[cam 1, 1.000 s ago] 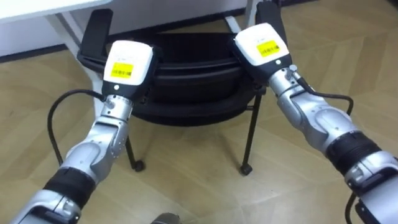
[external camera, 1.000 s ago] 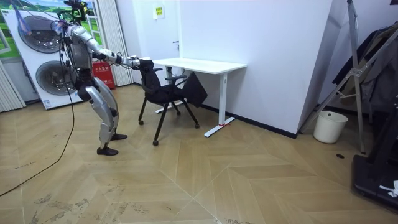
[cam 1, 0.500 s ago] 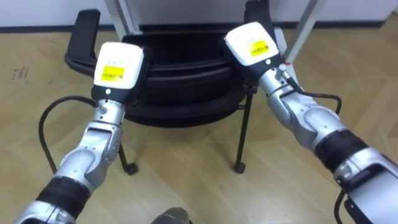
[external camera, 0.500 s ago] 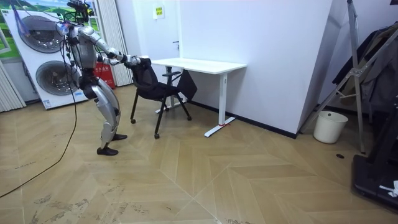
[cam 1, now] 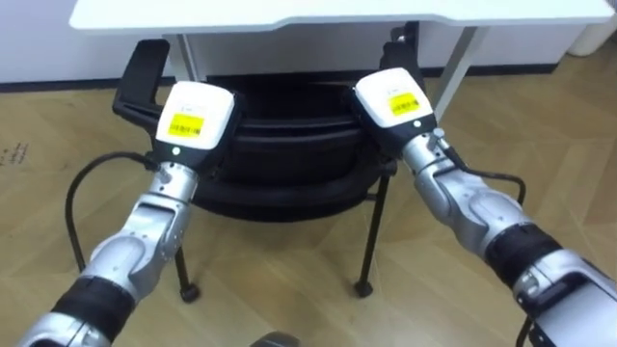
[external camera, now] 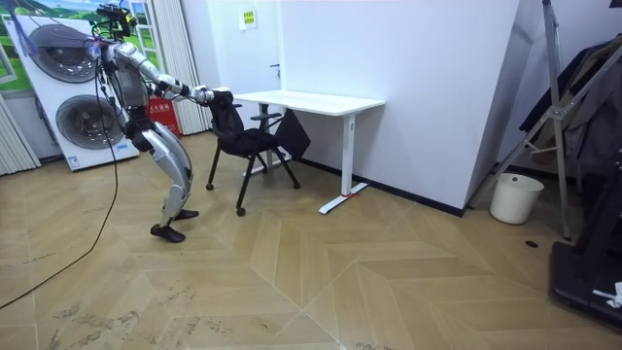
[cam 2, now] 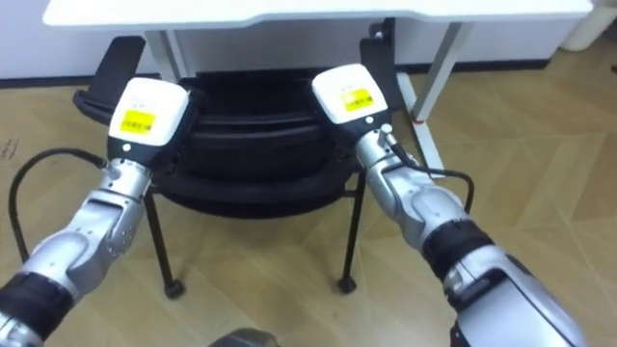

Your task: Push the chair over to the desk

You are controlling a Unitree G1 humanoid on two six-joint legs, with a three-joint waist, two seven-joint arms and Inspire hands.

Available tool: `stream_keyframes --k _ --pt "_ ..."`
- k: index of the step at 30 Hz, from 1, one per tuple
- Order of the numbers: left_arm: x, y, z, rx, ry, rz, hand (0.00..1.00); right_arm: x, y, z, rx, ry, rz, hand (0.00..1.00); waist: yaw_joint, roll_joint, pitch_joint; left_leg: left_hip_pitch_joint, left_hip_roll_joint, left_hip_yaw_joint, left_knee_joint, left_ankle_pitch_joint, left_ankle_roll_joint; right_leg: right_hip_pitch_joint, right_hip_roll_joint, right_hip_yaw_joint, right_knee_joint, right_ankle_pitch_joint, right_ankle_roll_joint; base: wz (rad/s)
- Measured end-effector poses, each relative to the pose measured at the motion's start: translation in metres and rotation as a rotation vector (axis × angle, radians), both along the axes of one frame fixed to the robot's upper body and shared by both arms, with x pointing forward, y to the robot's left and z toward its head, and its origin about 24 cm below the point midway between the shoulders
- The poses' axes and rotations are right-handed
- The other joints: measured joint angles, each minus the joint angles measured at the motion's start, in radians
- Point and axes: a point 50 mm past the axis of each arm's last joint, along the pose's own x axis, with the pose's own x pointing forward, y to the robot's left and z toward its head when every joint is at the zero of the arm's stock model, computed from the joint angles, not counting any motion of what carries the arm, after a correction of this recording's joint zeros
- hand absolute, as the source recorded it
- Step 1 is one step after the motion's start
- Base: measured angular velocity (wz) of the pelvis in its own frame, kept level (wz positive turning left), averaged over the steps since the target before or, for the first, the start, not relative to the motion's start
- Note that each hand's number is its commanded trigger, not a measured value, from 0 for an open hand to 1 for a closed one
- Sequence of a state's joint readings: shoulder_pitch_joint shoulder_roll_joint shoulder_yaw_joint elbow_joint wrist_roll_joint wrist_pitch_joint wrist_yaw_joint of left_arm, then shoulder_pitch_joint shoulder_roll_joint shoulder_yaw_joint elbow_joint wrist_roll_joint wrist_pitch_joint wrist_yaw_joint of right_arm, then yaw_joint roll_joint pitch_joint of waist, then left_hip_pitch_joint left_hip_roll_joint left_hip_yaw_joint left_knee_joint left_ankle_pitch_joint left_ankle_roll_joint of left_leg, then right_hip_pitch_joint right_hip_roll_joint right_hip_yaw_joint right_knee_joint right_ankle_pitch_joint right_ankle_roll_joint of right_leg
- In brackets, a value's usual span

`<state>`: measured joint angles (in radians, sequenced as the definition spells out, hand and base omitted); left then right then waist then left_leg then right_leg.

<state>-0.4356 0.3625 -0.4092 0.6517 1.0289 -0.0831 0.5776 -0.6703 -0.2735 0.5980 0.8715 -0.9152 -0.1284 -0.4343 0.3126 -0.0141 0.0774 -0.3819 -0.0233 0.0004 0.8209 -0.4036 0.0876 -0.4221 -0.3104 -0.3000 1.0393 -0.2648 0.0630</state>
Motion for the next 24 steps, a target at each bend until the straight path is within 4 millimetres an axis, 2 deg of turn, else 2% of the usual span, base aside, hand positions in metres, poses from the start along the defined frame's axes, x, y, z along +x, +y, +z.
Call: stream_keyframes --k 1,2,3,4,6,7,8,9,11,15,19,24 --pt "0.001 -0.001 0.0 0.004 0.003 -0.007 1.0 0.0 0.0 0.0 0.0 0.0 -0.001 1.0 0.0 0.0 -0.0001 0.001 0.003 0.001 0.0 0.0 0.001 -0.019 0.0 0.0 -0.017 -0.006 -0.003 0.1" --pt "0.002 -0.001 0.0 0.009 0.008 -0.011 1.0 0.0 -0.001 -0.001 -0.001 0.009 -0.003 1.0 -0.007 -0.001 -0.0006 0.007 0.014 0.007 -0.001 -0.001 0.0 -0.045 0.002 -0.008 -0.088 -0.002 -0.007 0.21" --pt "0.003 -0.002 -0.002 0.012 0.016 -0.016 1.0 -0.001 -0.002 -0.004 0.0 0.017 -0.002 1.0 -0.011 -0.003 -0.0018 0.014 0.025 0.02 -0.001 -0.005 -0.004 -0.053 0.007 -0.02 -0.192 0.019 -0.028 0.26" --pt "0.003 -0.001 -0.002 0.012 0.021 -0.013 1.0 -0.002 -0.003 -0.005 0.001 0.022 -0.004 1.0 -0.014 -0.005 -0.0023 0.02 0.037 0.036 -0.001 -0.009 -0.008 -0.05 0.009 -0.031 -0.248 0.037 -0.035 0.3" --pt "0.003 -0.001 -0.005 0.013 0.031 -0.014 1.0 -0.002 -0.002 -0.006 0.004 0.03 -0.001 1.0 -0.037 -0.022 -0.0018 0.037 0.075 0.091 -0.001 -0.023 -0.03 -0.041 0.024 -0.027 -0.381 0.112 -0.052 0.45" --pt "0.003 -0.001 -0.005 0.011 0.031 -0.014 1.0 -0.003 -0.002 -0.007 0.005 0.031 -0.002 1.0 -0.049 -0.023 -0.0017 0.042 0.092 0.105 0.0 -0.024 -0.04 -0.035 0.033 -0.022 -0.385 0.12 -0.051 0.54" --pt "0.003 -0.001 -0.005 0.011 0.026 -0.012 1.0 -0.002 -0.002 -0.006 0.004 0.029 -0.003 1.0 -0.059 -0.025 -0.0026 0.047 0.119 0.136 -0.006 -0.02 -0.064 -0.035 0.069 0.006 -0.396 0.124 -0.047 0.35" --pt "0.003 -0.002 -0.004 0.01 0.012 -0.011 1.0 -0.001 -0.003 -0.004 0.004 0.022 -0.001 1.0 -0.061 -0.026 -0.0027 0.046 0.132 0.137 -0.014 -0.013 -0.08 -0.037 0.109 0.042 -0.415 0.152 -0.049 0.15" --pt "0.003 -0.002 -0.003 0.006 0.002 -0.003 1.0 0.0 -0.002 -0.001 -0.003 0.012 0.003 1.0 -0.06 -0.023 -0.0043 0.047 0.145 0.139 -0.025 -0.012 -0.092 -0.039 0.135 0.057 -0.434 0.182 -0.055 -0.13" --pt "0.004 -0.001 0.0 -0.004 -0.014 0.013 1.0 0.005 0.0 0.007 -0.019 0.003 0.012 1.0 -0.068 -0.025 -0.0048 0.048 0.171 0.166 -0.042 -0.01 -0.104 -0.058 0.149 0.059 -0.44 0.188 -0.075 -0.23" --pt "0.005 0.0 0.001 -0.01 -0.022 0.018 1.0 0.006 0.0 0.011 -0.031 0.004 0.016 1.0 -0.088 -0.027 -0.0044 0.053 0.184 0.189 -0.042 -0.016 -0.111 -0.076 0.164 0.079 -0.43 0.184 -0.081 -0.22" --pt "0.006 -0.002 0.005 -0.01 -0.037 0.019 1.0 0.007 -0.001 0.014 -0.027 -0.005 0.014 1.0 -0.139 -0.037 -0.0057 0.051 0.195 0.194 -0.043 -0.023 -0.121 -0.086 0.178 0.094 -0.42 0.175 -0.087 -0.1"
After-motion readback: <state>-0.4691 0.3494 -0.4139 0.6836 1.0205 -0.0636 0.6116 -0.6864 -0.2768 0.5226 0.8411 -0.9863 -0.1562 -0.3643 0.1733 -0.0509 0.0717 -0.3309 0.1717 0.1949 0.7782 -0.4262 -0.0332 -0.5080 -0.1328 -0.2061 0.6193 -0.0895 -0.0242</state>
